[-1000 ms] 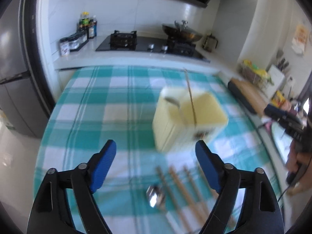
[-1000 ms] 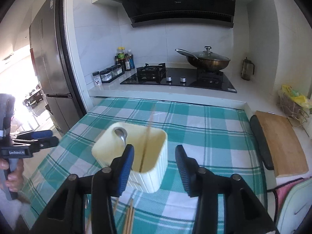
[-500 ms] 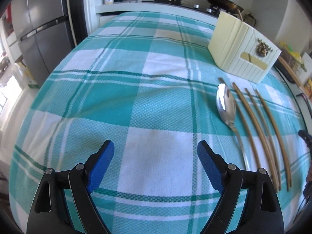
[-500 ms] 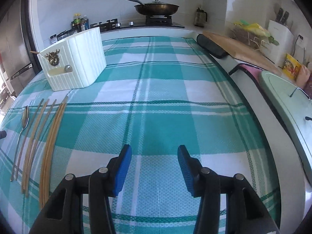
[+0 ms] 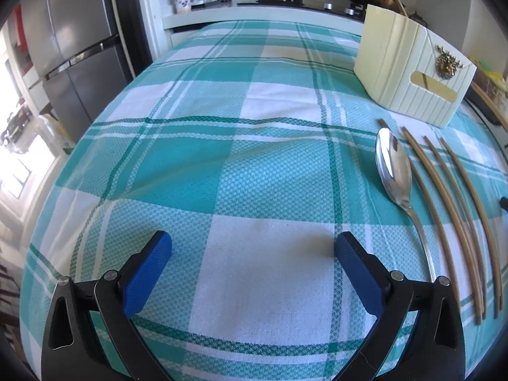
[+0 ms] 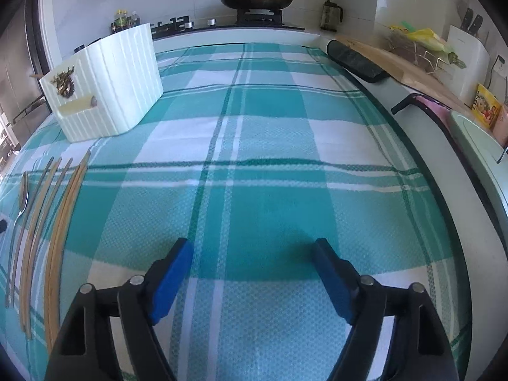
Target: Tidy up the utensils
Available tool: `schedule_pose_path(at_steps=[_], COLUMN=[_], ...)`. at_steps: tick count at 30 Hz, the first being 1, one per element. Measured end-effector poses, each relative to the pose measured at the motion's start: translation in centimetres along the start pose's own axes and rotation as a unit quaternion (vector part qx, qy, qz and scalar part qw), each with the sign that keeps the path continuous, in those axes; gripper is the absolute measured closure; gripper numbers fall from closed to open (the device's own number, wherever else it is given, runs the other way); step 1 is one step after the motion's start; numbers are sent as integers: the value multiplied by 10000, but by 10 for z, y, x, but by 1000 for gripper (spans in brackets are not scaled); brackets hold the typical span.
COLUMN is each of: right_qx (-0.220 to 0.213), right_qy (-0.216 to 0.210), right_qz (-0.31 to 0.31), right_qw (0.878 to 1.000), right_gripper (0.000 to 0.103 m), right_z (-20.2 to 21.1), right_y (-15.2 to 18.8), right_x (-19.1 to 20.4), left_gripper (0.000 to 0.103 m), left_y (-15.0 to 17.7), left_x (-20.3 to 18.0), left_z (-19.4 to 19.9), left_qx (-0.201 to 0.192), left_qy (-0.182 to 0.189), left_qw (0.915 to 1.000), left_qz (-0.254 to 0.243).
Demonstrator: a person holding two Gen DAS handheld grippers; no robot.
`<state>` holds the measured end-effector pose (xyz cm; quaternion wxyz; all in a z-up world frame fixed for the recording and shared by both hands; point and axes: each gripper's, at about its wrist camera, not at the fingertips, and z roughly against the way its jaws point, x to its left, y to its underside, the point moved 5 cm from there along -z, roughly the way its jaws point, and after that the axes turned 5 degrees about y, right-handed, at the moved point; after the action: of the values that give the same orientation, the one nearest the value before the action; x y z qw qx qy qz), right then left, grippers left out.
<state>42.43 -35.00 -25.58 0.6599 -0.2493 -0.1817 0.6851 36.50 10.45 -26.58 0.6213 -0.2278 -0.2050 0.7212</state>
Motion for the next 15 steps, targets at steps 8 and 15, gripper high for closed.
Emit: schedule_pose_path(at_steps=[8, 15], right_qx=[98, 97], right_qy=[98, 104], right_qz=[-55, -47], right_qw=[9999, 9999], right_gripper=[1, 1], right_z=[-15, -13], right_y=[-8, -8], right_x=[1, 0], left_gripper=[0, 0], left_y=[0, 1], left_x=[-1, 0], left_z=[-1, 0], left_qx=[-8, -21], left_qy=[-20, -3], left_qw=[10000, 10000], left_qz=[11, 17])
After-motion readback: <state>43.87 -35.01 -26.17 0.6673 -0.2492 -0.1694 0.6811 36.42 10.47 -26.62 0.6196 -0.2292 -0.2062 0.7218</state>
